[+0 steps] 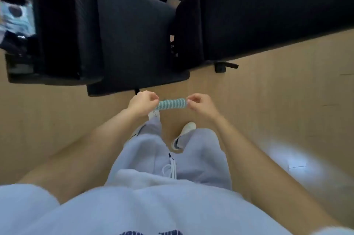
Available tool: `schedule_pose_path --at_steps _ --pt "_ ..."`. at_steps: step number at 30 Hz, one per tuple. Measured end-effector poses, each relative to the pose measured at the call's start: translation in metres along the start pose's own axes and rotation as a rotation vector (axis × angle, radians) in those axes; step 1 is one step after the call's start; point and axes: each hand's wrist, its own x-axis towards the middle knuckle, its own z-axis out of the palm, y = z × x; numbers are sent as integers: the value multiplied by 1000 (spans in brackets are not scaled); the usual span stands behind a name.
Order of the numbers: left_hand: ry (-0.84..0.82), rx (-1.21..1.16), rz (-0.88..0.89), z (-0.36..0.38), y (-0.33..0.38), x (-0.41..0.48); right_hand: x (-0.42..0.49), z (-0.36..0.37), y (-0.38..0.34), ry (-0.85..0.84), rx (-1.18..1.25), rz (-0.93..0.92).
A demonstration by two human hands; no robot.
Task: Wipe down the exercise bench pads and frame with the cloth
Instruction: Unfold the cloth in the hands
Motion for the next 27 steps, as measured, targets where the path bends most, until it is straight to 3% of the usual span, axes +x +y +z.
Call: schedule_pose_path --at_steps 6,12,16,19,22,27 --pt "-29 207 -112 2 -14 47 56 15 21 -104 -40 284" --pt "-141 424 -179 27 -36 80 113 6 43 -328 -350 386" --pt "-139 306 -294 60 -32 88 126 -7 39 -324 -267 417" --pt "-11 -1 -290 69 -21 88 123 -12 37 -294 -282 353" --pt "-13 -287 -147 61 5 75 113 -18 30 -303 -297 209" --pt "-93 -339 171 30 57 37 73 -30 -12 -435 -217 -116"
